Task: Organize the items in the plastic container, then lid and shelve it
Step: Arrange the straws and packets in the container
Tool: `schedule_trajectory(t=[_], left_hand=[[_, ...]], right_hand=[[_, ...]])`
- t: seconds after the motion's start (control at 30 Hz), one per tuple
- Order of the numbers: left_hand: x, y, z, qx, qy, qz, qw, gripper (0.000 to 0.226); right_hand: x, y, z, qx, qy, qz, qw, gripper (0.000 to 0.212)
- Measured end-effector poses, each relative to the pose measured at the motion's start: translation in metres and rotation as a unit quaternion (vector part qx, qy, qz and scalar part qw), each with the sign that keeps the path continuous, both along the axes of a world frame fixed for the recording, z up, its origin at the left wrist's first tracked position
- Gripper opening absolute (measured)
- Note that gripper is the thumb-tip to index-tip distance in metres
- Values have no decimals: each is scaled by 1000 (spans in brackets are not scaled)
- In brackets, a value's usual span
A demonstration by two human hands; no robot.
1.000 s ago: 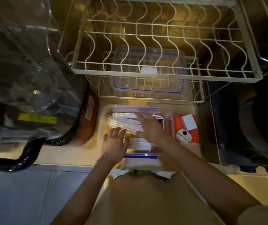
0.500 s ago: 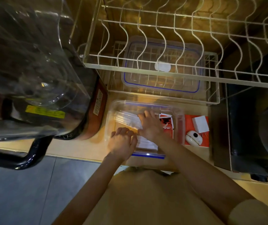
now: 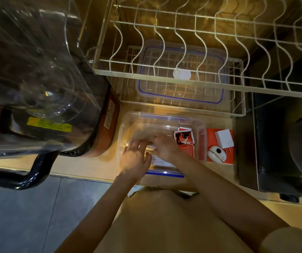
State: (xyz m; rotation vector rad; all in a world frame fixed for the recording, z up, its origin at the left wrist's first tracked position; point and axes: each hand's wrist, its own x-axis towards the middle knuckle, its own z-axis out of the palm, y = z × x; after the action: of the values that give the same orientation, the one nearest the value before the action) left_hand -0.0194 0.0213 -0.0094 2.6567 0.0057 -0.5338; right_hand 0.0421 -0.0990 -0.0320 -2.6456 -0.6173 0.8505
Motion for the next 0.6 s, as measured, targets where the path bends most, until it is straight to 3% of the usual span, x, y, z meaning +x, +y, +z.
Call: schedule_trajectory(t=[0.3, 0.4, 0.47, 0.6], left_hand=[[9, 0, -3, 31, 85, -30, 995, 49], [13, 2, -2, 1, 106, -51, 993, 35], [16, 3, 2, -32, 116, -50, 991, 29], [23, 8, 2, 36, 129, -75, 988, 34]], right_hand=[[-14, -12, 13, 115, 81, -80, 987, 30], [-20, -15, 12, 154, 126, -107, 974, 22], [-23, -18, 13, 173, 160, -118, 964, 26], [-22, -35, 19, 193, 163, -150, 956, 35]])
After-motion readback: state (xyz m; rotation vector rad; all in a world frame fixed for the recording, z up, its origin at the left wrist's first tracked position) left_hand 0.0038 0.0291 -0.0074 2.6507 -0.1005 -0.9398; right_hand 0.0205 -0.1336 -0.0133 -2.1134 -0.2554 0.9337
